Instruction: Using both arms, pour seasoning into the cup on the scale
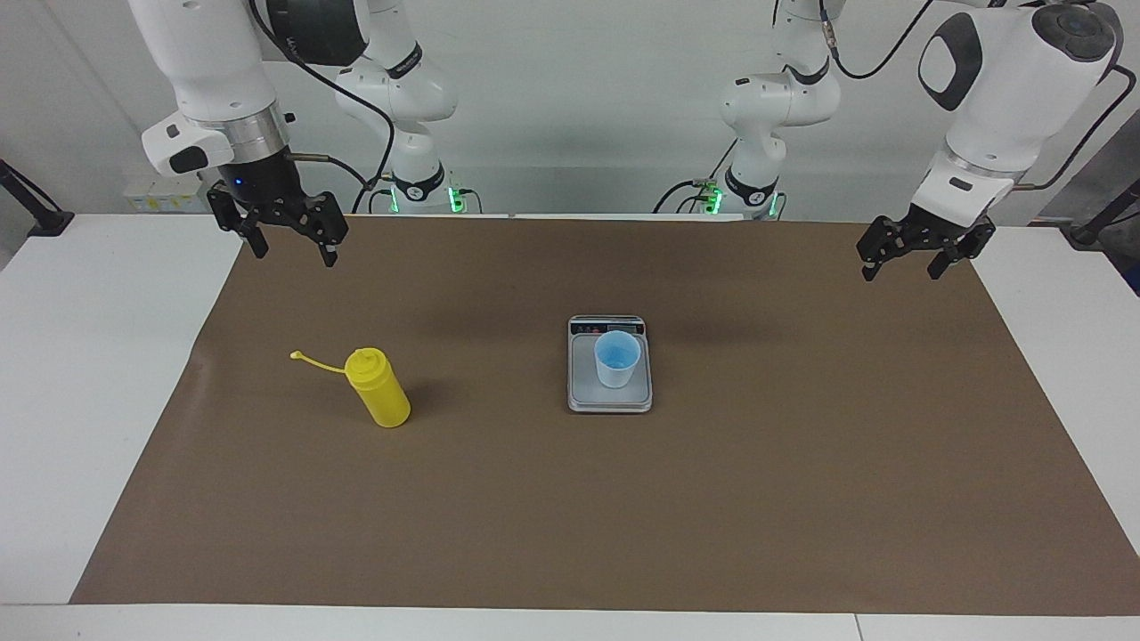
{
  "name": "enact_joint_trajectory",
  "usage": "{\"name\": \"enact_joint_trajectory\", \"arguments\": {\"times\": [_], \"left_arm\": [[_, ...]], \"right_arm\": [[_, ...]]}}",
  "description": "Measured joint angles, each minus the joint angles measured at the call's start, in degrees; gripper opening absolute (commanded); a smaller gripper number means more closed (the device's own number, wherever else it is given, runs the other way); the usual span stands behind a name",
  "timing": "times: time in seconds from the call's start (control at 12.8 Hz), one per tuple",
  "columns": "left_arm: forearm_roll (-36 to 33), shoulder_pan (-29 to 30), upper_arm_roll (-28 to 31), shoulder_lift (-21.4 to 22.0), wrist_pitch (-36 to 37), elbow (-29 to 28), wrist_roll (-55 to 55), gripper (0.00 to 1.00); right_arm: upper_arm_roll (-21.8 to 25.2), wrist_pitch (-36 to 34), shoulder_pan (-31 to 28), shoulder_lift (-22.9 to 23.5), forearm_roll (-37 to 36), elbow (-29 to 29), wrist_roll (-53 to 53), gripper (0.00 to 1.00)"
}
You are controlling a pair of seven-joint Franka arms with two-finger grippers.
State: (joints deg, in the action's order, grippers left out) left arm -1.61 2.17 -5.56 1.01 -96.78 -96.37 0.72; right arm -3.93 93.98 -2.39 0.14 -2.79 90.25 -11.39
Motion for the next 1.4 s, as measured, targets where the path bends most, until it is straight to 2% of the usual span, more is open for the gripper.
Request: {"name": "enact_joint_trajectory", "arguments": {"times": [0.23,1.4], "left_arm": [[0.0,0.4,0.2,0.0,0.0,0.0,0.0,1.0],[0.0,0.4,0.2,0.0,0.0,0.0,0.0,1.0]], "right_arm": [[-0.1,-1.8,0.0,0.0,0.0,0.3,-0.6,1.0],[-0.3,-1.9,0.3,0.0,1.9,1.0,-0.4,1.0]]}}
